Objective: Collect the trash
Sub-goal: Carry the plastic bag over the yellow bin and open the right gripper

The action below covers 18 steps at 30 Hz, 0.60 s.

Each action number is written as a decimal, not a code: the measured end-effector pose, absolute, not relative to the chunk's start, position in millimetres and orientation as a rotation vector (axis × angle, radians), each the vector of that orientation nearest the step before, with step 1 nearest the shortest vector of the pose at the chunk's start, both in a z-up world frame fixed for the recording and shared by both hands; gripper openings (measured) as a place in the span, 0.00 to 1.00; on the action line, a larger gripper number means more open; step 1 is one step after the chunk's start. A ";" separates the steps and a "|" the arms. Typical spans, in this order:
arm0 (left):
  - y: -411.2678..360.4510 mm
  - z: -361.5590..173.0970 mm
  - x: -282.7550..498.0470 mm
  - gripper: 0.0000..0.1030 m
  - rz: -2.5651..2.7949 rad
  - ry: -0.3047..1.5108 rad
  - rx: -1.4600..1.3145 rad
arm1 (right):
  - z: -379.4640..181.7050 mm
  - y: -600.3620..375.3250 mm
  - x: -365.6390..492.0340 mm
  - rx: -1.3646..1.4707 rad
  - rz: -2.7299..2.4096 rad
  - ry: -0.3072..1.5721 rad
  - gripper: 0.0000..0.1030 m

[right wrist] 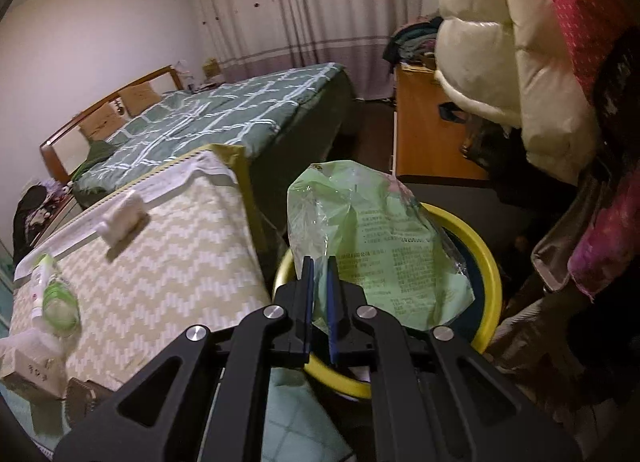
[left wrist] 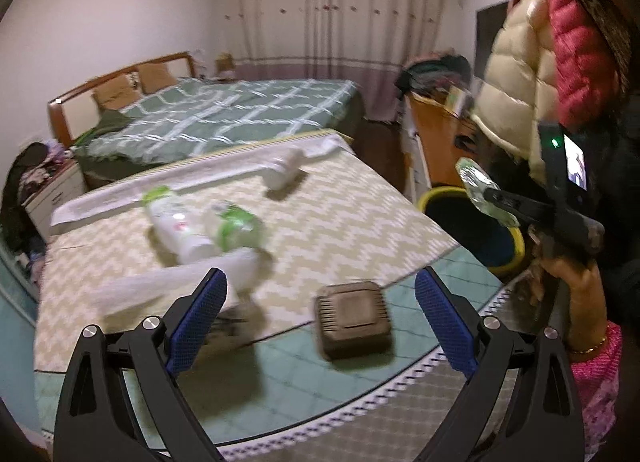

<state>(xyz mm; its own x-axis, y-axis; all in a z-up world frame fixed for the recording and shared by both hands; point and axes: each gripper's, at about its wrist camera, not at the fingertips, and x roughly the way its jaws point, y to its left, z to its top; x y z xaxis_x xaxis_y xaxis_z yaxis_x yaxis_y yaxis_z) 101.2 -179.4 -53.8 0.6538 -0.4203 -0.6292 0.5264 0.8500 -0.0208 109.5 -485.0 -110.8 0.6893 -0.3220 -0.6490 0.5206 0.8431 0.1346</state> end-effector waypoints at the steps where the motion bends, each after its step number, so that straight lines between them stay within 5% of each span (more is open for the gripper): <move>1: -186.7 -56.8 101.6 0.91 -0.549 0.678 0.178 | -112.0 -486.4 109.1 0.323 -0.485 0.658 0.07; 18: -212.4 -85.8 114.5 0.91 -0.555 0.767 0.208 | -118.9 -493.3 102.8 0.321 -0.543 0.630 0.21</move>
<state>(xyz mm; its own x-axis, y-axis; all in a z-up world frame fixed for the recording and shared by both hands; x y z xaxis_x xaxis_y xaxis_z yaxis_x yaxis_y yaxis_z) 114.5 -212.4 -85.8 0.5857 -0.3984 -0.7059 0.5456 0.8378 -0.0201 102.8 -493.3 -118.9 0.6766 -0.3795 -0.6311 0.5686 0.8138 0.1202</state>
